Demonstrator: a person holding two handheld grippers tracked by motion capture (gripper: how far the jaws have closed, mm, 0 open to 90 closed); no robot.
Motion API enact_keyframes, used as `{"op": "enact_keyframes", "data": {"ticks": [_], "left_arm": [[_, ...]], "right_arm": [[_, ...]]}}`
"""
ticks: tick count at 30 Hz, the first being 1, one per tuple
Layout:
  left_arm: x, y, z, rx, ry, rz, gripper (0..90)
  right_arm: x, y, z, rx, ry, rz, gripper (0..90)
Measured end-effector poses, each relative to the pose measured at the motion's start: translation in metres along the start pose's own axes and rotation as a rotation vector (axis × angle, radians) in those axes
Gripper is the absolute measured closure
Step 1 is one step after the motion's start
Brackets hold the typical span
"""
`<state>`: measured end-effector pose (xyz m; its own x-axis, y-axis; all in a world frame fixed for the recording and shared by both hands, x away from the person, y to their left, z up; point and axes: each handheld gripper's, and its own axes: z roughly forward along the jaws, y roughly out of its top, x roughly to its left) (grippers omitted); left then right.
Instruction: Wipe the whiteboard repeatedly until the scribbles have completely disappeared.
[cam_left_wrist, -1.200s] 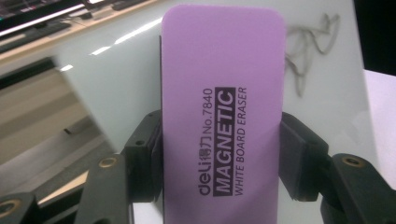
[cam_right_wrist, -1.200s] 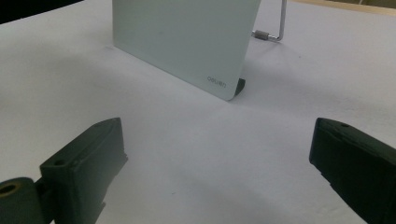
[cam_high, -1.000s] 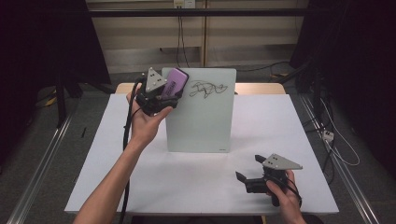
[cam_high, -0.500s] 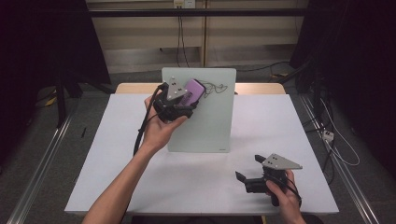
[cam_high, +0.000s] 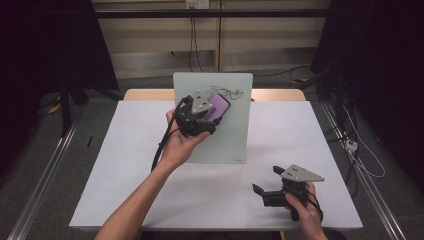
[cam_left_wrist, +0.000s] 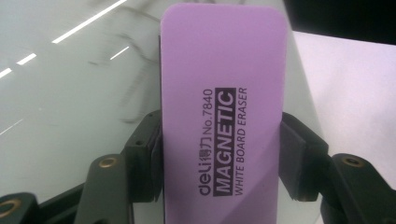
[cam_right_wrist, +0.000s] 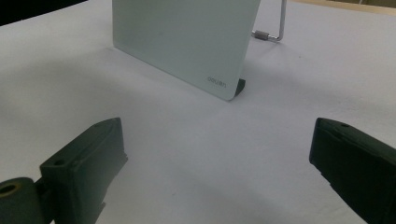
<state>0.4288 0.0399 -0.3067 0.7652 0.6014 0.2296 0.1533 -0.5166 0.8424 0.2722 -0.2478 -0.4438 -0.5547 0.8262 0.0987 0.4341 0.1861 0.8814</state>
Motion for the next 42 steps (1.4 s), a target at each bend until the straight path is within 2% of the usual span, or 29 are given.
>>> {"op": "enact_keyframes", "data": {"ticks": [5, 9, 13, 14, 16, 22, 24, 30, 32, 34, 37, 39, 42], "left_arm": [[0.014, 0.009, -0.009, -0.012, 0.033, -0.022, 41.2], [0.022, 0.015, -0.014, -0.026, 0.044, -0.046, 41.2], [0.029, 0.021, -0.019, -0.044, 0.071, -0.053, 41.3], [0.03, 0.022, -0.02, -0.044, 0.072, -0.065, 41.2], [0.03, 0.023, -0.019, -0.038, 0.08, -0.061, 41.2], [0.021, 0.024, -0.013, -0.032, 0.068, -0.049, 41.2], [0.016, 0.025, -0.009, -0.021, 0.062, -0.03, 41.2], [0.0, 0.025, 0.004, 0.015, 0.011, 0.014, 41.2], [-0.007, 0.023, 0.009, 0.018, -0.011, 0.021, 41.2], [-0.015, 0.019, 0.014, 0.02, -0.014, 0.035, 41.2], [-0.026, 0.012, 0.022, 0.032, -0.049, 0.04, 41.2], [-0.033, 0.009, 0.026, 0.042, -0.054, 0.053, 41.2], [-0.037, 0.009, 0.028, 0.042, -0.055, 0.043, 41.2]], "right_arm": [[0.0, 0.0, 0.0, -0.001, 0.001, 0.0, 3.2], [0.0, 0.0, 0.0, 0.001, 0.001, 0.001, 3.2], [0.0, 0.0, 0.001, 0.001, -0.002, 0.004, 3.2], [0.001, 0.0, 0.001, 0.002, -0.001, 0.004, 3.2], [0.001, 0.0, 0.0, 0.002, -0.002, 0.004, 3.2], [0.0, 0.0, 0.001, 0.004, -0.001, 0.001, 3.3], [0.0, 0.0, 0.001, 0.005, -0.002, 0.001, 3.2], [0.0, 0.0, 0.001, 0.002, -0.001, 0.003, 3.2], [0.0, 0.0, 0.0, 0.001, -0.001, 0.002, 3.2], [0.0, 0.0, 0.0, 0.002, 0.001, 0.001, 3.2], [0.0, 0.0, 0.0, 0.001, 0.002, 0.001, 3.2], [0.0, 0.0, 0.0, 0.001, 0.003, 0.001, 3.2], [0.0, 0.0, 0.0, 0.001, 0.004, 0.0, 3.2]]}}
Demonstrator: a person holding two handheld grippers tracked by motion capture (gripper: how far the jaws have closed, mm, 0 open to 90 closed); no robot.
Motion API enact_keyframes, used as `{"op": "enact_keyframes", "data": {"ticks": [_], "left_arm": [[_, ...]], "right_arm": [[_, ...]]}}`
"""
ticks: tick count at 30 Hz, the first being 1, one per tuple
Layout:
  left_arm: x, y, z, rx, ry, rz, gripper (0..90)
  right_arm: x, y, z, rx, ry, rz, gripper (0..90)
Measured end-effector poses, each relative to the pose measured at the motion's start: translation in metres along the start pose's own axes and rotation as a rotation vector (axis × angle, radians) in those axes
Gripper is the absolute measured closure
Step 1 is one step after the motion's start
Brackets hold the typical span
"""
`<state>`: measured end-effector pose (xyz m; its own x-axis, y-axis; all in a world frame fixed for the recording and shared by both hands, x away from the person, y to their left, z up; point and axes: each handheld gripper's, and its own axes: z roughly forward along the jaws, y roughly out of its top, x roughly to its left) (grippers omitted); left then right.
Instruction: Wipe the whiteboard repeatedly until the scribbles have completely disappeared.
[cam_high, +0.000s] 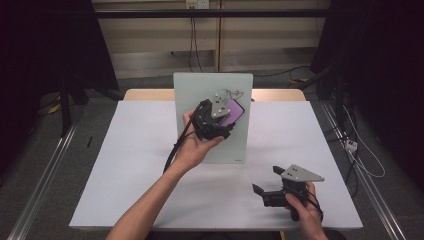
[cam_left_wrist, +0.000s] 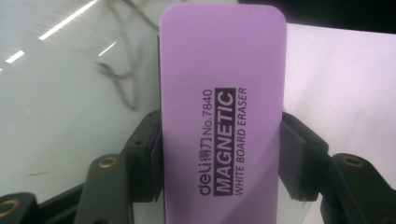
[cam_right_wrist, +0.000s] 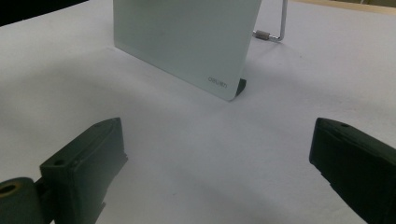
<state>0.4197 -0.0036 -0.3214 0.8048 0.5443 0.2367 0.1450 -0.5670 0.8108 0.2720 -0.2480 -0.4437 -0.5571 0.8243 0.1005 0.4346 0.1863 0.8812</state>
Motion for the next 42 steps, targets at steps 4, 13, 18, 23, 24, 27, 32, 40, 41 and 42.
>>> {"op": "enact_keyframes", "data": {"ticks": [4, 13, 18, 23, 24, 27, 32, 40, 41, 42], "left_arm": [[0.005, 0.003, -0.002, 0.008, -0.006, -0.004, 41.2], [0.033, 0.024, -0.026, 0.018, 0.098, -0.015, 41.2], [0.044, 0.035, -0.034, -0.004, 0.13, -0.038, 41.2], [0.04, 0.035, -0.03, 0.004, 0.124, -0.036, 41.1], [0.039, 0.035, -0.029, 0.01, 0.119, -0.03, 41.1], [0.034, 0.032, -0.025, 0.021, 0.105, -0.017, 41.2], [0.02, 0.018, -0.013, 0.06, 0.024, 0.006, 41.1], [-0.002, -0.003, 0.002, 0.11, -0.031, 0.028, 41.1], [0.0, -0.003, 0.001, 0.101, -0.041, 0.008, 41.1], [0.003, -0.003, 0.001, 0.101, -0.054, -0.013, 41.2]], "right_arm": [[0.0, 0.0, 0.0, -0.001, 0.0, -0.001, 3.2], [0.0, 0.0, 0.0, -0.001, 0.001, 0.001, 3.3], [0.0, 0.0, 0.0, -0.001, 0.001, -0.002, 3.2], [0.0, 0.0, 0.0, 0.0, -0.002, -0.002, 3.3], [0.0, 0.0, 0.0, -0.001, -0.001, -0.002, 3.3], [0.001, 0.0, -0.001, -0.001, 0.001, -0.004, 3.2], [0.0, 0.0, 0.0, 0.0, -0.002, -0.004, 3.3], [0.001, 0.0, -0.001, 0.0, 0.0, -0.005, 3.2], [0.001, 0.0, -0.001, 0.001, 0.001, -0.006, 3.2], [0.0, 0.0, -0.001, 0.0, 0.0, -0.005, 3.2]]}}
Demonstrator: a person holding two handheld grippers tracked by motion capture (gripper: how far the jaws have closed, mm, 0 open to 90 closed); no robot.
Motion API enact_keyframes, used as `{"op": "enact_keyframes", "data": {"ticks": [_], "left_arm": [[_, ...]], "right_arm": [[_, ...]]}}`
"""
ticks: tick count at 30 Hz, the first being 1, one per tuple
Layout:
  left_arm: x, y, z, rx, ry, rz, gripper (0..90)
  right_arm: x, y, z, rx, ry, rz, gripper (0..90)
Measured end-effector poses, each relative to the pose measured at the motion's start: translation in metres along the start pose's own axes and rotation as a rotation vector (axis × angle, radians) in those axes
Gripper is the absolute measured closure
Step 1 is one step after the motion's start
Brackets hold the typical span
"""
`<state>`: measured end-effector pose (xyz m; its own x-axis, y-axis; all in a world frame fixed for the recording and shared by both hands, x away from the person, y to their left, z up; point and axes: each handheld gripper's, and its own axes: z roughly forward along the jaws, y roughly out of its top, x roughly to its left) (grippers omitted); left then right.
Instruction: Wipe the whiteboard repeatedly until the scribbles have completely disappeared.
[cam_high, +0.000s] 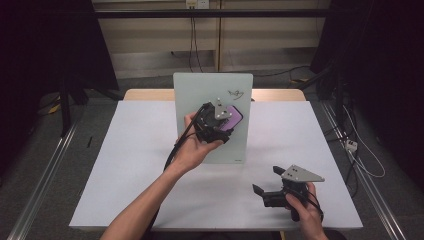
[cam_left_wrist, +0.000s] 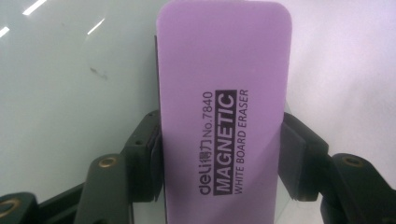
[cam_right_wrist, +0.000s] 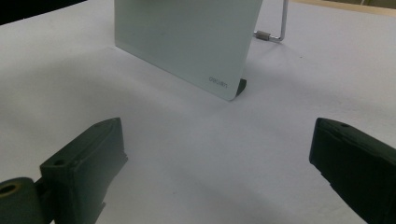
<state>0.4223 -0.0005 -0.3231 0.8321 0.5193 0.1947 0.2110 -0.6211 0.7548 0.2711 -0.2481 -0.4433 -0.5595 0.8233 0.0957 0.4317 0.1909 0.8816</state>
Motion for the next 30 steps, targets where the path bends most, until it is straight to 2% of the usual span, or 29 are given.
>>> {"op": "enact_keyframes", "data": {"ticks": [4, 8, 11, 16, 21, 27, 30], "left_arm": [[0.01, 0.004, -0.012, -0.005, 0.041, -0.018, 41.2], [0.027, 0.009, -0.028, -0.023, 0.091, -0.044, 41.2], [0.039, 0.015, -0.038, -0.036, 0.107, -0.065, 41.2], [0.044, 0.029, -0.042, -0.069, 0.135, -0.067, 41.2], [0.038, 0.039, -0.034, -0.081, 0.102, -0.063, 41.1], [0.013, 0.043, -0.012, -0.036, 0.064, -0.009, 41.1], [-0.003, 0.042, 0.0, 0.002, 0.054, 0.038, 41.1]], "right_arm": [[0.0, 0.0, 0.0, -0.001, 0.001, 0.0, 3.2], [0.0, 0.0, 0.0, -0.001, 0.0, 0.0, 3.2], [0.0, 0.0, 0.0, -0.003, -0.001, -0.004, 3.2], [0.0, 0.0, 0.0, -0.003, 0.0, -0.004, 3.2], [-0.001, 0.0, -0.001, -0.005, 0.002, -0.001, 3.2], [0.001, 0.0, -0.002, -0.006, 0.011, -0.005, 3.2], [0.001, 0.0, -0.002, -0.005, 0.01, -0.009, 3.2]]}}
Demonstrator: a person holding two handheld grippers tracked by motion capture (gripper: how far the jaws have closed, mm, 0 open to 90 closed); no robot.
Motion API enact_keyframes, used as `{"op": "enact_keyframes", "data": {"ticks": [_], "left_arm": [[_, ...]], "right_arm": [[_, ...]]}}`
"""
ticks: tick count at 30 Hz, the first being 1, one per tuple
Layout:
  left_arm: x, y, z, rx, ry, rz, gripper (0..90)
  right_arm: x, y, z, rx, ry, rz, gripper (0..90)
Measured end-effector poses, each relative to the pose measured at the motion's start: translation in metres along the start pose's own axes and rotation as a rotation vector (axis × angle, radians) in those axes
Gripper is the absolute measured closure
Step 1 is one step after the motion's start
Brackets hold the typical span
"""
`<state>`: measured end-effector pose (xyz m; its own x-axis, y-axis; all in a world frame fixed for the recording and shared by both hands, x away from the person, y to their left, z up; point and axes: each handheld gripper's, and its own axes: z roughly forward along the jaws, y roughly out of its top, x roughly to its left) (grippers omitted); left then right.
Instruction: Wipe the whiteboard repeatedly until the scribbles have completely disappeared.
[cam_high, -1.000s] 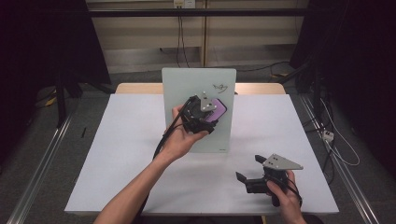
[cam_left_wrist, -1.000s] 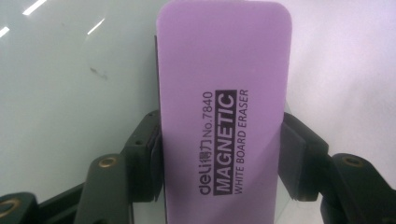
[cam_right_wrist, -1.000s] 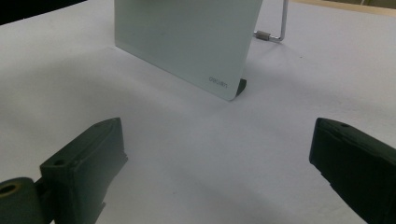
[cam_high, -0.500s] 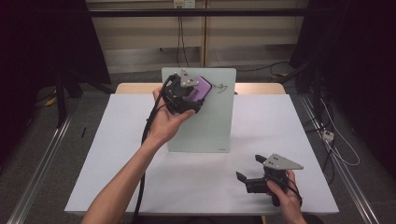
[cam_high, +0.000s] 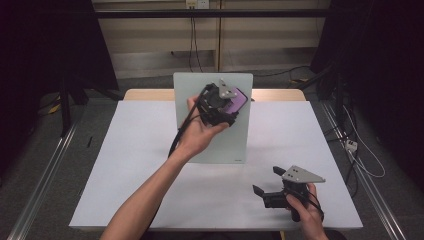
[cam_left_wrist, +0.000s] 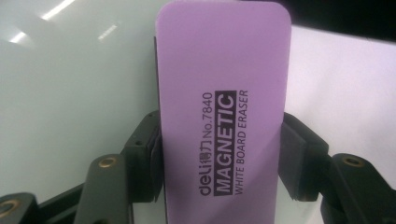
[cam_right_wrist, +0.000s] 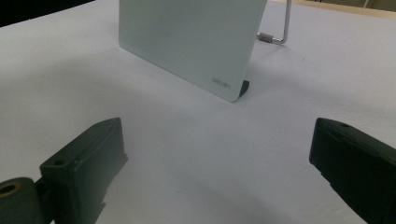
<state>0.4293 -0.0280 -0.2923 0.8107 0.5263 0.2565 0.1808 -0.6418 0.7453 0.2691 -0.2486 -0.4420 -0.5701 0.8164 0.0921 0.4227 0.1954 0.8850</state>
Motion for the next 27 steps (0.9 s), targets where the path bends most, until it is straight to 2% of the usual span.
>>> {"op": "enact_keyframes", "data": {"ticks": [1, 2, 4, 6, 8, 14, 16, 18, 23, 27], "left_arm": [[-0.004, -0.001, 0.003, 0.0, -0.008, 0.003, 41.1], [-0.006, -0.002, 0.006, 0.0, -0.032, -0.004, 41.1], [-0.01, -0.003, 0.012, 0.013, -0.069, 0.011, 41.1], [-0.013, -0.005, 0.014, 0.015, -0.078, 0.011, 41.1], [-0.008, -0.005, 0.012, 0.01, -0.085, 0.0, 41.1], [0.021, 0.002, -0.009, -0.002, -0.04, -0.04, 41.1], [0.03, 0.006, -0.017, -0.011, -0.001, -0.05, 41.2], [0.038, 0.007, -0.023, -0.03, -0.004, -0.077, 41.1], [0.044, 0.008, -0.029, -0.04, 0.013, -0.086, 41.2], [0.041, 0.01, -0.027, -0.047, 0.015, -0.084, 41.2]], "right_arm": [[0.0, 0.0, 0.0, -0.002, 0.001, 0.0, 3.2], [0.0, 0.0, 0.0, -0.001, 0.002, 0.001, 3.3], [0.0, 0.0, 0.0, 0.0, 0.004, -0.001, 3.2], [0.0, 0.0, 0.0, 0.0, 0.004, -0.001, 3.2], [0.0, 0.0, 0.0, -0.001, 0.005, -0.002, 3.2], [0.0, 0.0, 0.0, 0.0, 0.004, 0.003, 3.2], [0.0, 0.0, 0.0, 0.001, 0.003, 0.003, 3.2], [0.001, 0.0, 0.001, 0.0, 0.003, 0.003, 3.3], [-0.001, 0.0, 0.001, 0.002, -0.002, 0.003, 3.2], [0.0, 0.0, 0.0, 0.002, 0.003, 0.0, 3.2]]}}
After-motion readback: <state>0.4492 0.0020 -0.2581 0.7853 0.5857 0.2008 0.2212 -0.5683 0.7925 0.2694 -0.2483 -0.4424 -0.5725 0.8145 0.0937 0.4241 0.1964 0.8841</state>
